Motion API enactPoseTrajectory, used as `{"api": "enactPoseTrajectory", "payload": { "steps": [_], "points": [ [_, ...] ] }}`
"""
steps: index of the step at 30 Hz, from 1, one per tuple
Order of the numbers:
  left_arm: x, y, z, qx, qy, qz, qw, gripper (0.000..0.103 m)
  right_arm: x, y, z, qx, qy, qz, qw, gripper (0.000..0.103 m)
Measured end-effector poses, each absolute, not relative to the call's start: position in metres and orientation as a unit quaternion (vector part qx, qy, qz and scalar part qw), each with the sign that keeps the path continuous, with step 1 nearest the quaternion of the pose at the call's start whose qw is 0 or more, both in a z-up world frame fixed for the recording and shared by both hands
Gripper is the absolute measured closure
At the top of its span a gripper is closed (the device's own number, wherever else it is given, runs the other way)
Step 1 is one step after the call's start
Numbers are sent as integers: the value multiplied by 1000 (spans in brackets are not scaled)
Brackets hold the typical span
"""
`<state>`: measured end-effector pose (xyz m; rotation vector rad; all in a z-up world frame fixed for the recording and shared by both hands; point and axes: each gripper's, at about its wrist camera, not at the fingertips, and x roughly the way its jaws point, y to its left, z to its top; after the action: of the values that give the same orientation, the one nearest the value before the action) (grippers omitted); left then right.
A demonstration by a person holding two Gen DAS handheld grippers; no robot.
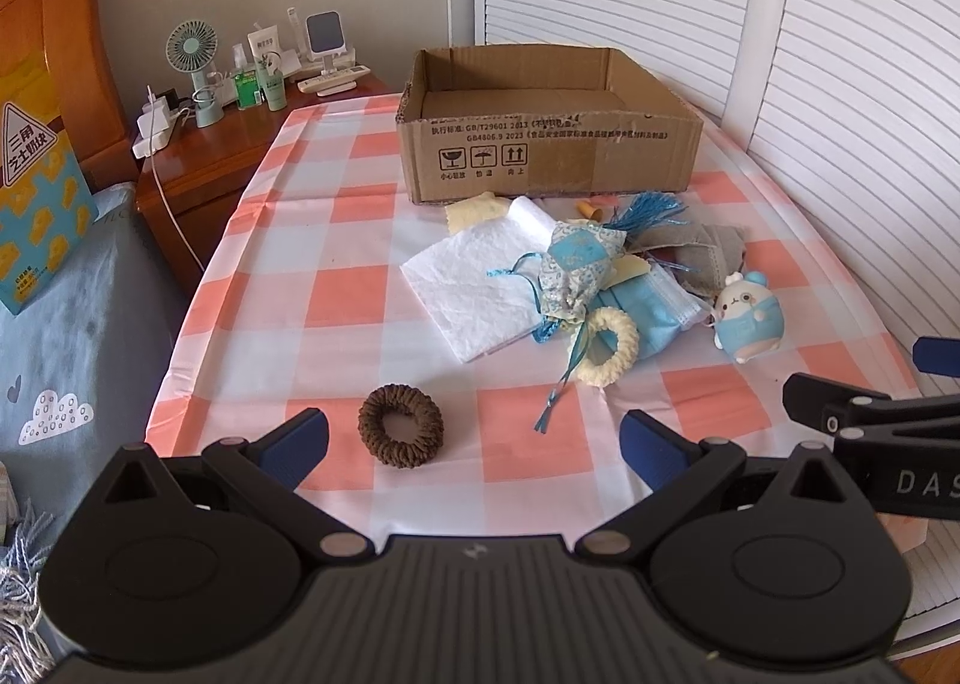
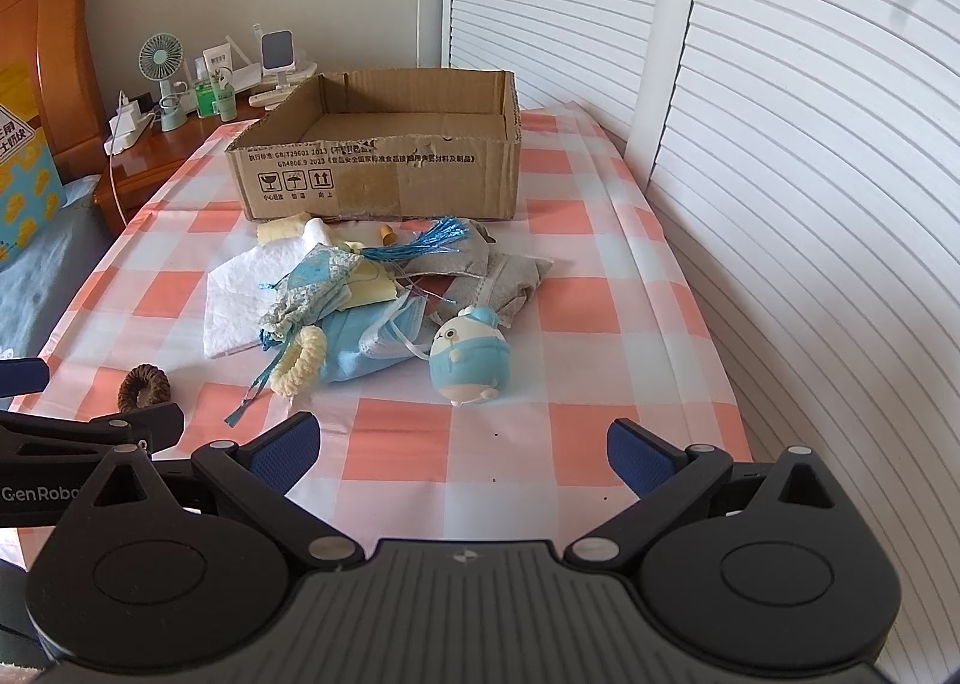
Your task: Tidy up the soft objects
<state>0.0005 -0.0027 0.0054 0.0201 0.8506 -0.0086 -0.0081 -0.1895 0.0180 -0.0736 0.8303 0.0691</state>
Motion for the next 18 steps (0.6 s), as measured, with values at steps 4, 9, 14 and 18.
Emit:
{"api": "enactPoseTrajectory", "payload": {
  "steps": [4,9,14,18],
  "points": [
    [3,-2,6,14,409,-11,912,1,-7,-189,19,-37,400,35,915,0],
    [7,-2,7,23,399,-22,916,1,-4,-189,19,-42,396,38,916,0],
    [10,1,6,31,376,-46,925,1,0,-188,19,-45,390,41,919,0],
    [12,6,3,41,366,-57,928,1,2,-186,16,-53,389,44,919,0]
  ]
}}
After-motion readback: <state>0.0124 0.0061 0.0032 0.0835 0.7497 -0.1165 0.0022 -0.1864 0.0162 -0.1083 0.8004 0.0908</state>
